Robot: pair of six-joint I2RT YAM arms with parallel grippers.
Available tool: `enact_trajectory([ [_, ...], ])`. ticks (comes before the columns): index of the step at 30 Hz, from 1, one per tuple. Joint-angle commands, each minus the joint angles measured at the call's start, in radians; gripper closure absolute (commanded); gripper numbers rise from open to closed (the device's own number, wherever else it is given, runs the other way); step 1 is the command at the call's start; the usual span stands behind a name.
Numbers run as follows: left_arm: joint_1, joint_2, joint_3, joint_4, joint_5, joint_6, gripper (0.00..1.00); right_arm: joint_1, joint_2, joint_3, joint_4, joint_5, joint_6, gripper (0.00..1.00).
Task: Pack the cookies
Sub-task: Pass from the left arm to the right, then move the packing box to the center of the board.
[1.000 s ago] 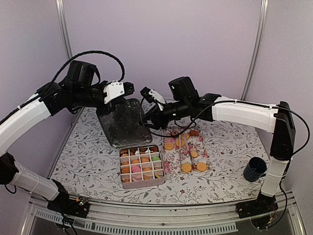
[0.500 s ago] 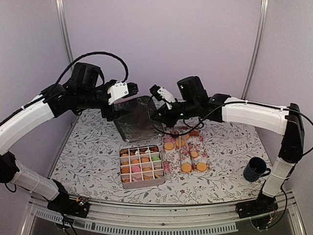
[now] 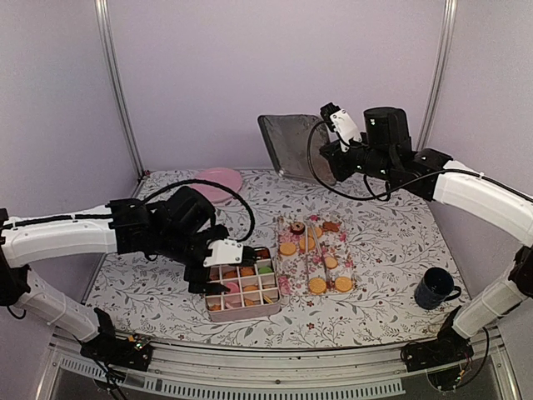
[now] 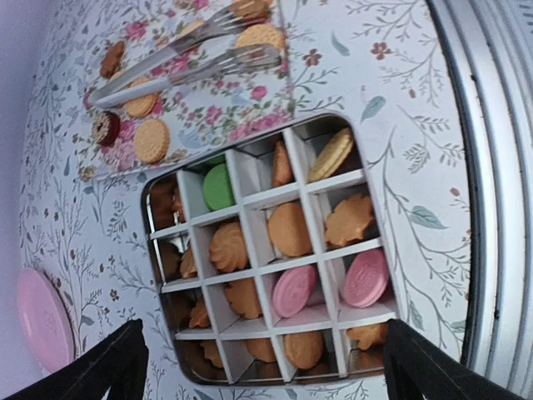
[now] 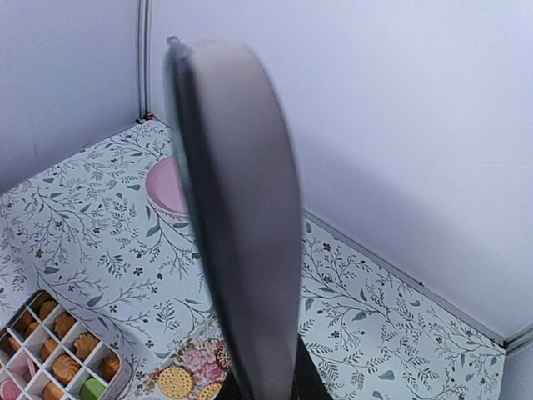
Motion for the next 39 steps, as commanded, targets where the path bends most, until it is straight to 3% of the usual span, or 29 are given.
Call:
enact_trajectory([
  [1,-0.125,0.017,-0.049,0.045,-0.009,-0.055,0.01,-0.01,-0.037,-0.038,0.032,0.1,0.005,1.0],
  [7,-0.217,0.068,-0.13,0.14,-0.057,-0.091,0.01,-0.01,0.002,-0.032,-0.005,0.093,0.034,1.0],
  [13,-0.268,0.038,-0.334,0.42,-0.335,0.044,0.01,-0.008,0.019,-0.023,-0.007,0.063,0.052,1.0],
  [20,-0.199,-0.024,-0.407,0.536,-0.384,0.163,0.02,0.002,0.033,-0.007,-0.029,0.008,0.056,0.97],
  [28,-0.091,-0.061,-0.455,0.614,-0.39,0.255,0.02,0.079,0.085,-0.019,-0.031,0.103,0.009,0.97],
  [31,-0.082,-0.073,-0.422,0.576,-0.363,0.228,0.01,0.118,0.116,-0.012,-0.028,0.149,-0.006,0.98],
  [34,-0.044,-0.124,-0.342,0.426,-0.23,0.178,0.01,0.166,0.144,0.0,-0.019,0.205,-0.038,0.98],
  [39,0.175,-0.283,-0.205,0.207,0.084,0.078,0.01,0.279,0.229,0.052,-0.024,0.373,-0.135,0.99],
])
